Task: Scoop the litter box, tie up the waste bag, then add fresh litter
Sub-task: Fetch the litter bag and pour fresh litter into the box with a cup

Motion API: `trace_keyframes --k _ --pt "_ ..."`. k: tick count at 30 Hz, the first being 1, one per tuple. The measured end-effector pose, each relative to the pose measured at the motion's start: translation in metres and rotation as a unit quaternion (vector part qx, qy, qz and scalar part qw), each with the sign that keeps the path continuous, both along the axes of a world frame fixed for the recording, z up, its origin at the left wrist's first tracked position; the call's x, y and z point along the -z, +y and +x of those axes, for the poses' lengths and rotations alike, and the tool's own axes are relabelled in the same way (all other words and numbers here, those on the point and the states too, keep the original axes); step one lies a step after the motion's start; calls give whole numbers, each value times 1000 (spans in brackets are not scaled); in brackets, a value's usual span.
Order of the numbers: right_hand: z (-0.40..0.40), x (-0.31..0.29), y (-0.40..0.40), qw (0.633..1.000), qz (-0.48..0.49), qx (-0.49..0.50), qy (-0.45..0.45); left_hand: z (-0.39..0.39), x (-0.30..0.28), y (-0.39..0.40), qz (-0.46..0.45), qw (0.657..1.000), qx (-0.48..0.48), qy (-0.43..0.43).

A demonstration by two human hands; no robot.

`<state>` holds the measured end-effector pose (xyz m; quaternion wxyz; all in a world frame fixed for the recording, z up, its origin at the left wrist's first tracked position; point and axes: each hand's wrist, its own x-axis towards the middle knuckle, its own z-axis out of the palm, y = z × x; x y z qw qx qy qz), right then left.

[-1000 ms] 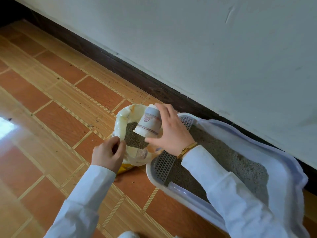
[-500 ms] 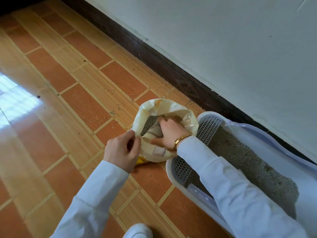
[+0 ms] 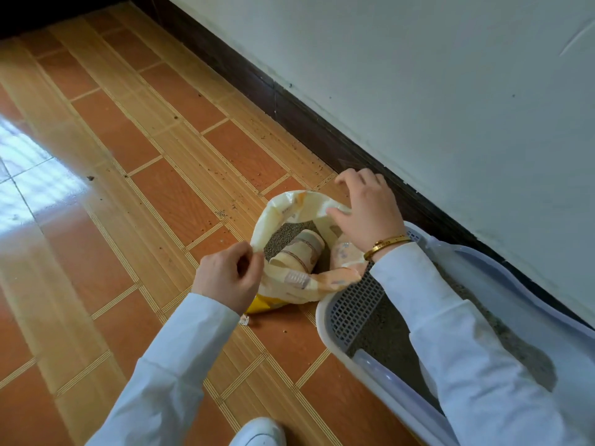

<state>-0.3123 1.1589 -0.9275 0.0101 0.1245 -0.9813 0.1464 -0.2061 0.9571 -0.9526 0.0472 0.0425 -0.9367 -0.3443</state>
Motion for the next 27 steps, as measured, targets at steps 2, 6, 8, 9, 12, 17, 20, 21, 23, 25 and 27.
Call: trace_keyframes --k 2,6,8,9,12,17,20,21,23,25,27 --pt "-5 6 5 994 59 24 -88 2 -1 6 -7 999 -22 -29" --pt "0 20 8 988 13 55 -143 8 -2 24 -20 993 -39 -106" --pt "2 23 7 990 -10 62 -125 8 -1 30 3 989 -49 -139" --pt "2 23 6 991 -24 61 -119 7 1 31 12 987 -58 -147" --pt "3 21 0 992 -49 47 -108 5 7 24 40 987 -66 -140" --pt "3 19 -9 994 -55 22 -88 4 13 11 62 993 -39 -89" --pt "2 12 -11 994 -81 27 -71 0 6 0 107 990 -51 -81" --pt "0 7 -13 993 -89 27 -71 -3 1 -6 125 986 -68 -88" --pt "0 -9 -17 993 -86 27 -79 -7 -16 -20 135 980 -103 -108" --pt "4 -31 -22 991 -78 27 -101 -4 -40 -34 124 976 -121 -135" --pt "12 -61 -28 988 -83 29 -128 5 -73 -41 122 971 -130 -160"
